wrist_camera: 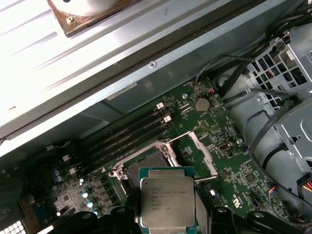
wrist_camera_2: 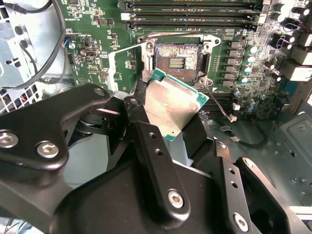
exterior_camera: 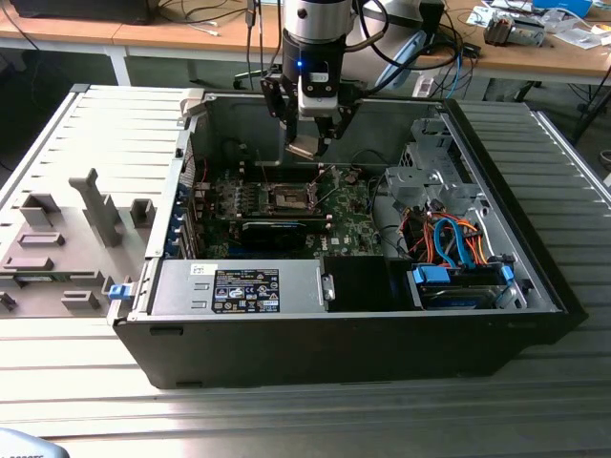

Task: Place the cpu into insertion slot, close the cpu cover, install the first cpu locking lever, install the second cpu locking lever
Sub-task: 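Place the cpu into insertion slot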

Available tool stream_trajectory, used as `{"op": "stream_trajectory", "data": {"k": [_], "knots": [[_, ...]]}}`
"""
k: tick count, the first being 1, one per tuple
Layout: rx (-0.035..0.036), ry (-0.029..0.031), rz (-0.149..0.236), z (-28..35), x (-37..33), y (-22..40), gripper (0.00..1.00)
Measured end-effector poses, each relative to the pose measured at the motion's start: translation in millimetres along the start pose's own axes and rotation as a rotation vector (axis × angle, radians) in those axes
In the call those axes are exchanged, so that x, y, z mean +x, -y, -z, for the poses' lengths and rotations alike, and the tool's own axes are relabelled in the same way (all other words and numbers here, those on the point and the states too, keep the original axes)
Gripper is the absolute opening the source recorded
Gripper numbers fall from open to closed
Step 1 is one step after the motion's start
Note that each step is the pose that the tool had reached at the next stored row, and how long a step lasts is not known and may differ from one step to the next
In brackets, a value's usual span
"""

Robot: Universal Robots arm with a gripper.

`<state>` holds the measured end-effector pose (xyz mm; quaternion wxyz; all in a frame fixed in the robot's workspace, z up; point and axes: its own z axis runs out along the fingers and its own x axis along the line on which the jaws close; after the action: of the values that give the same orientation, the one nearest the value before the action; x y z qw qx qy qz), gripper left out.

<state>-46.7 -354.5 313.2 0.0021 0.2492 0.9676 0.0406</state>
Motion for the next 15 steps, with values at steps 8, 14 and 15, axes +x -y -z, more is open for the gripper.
{"op": "stream_trajectory", "data": {"k": [8,14,15], "knots": [[0.0008,0.0014,-0.011,-0.2,0.0,0.0,0.55],[0.0010,0.0021,-0.019,-0.3,0.0,0.0,0.55],[0.0009,0.0022,-0.020,-0.3,0.0,0.0,0.55]]}}
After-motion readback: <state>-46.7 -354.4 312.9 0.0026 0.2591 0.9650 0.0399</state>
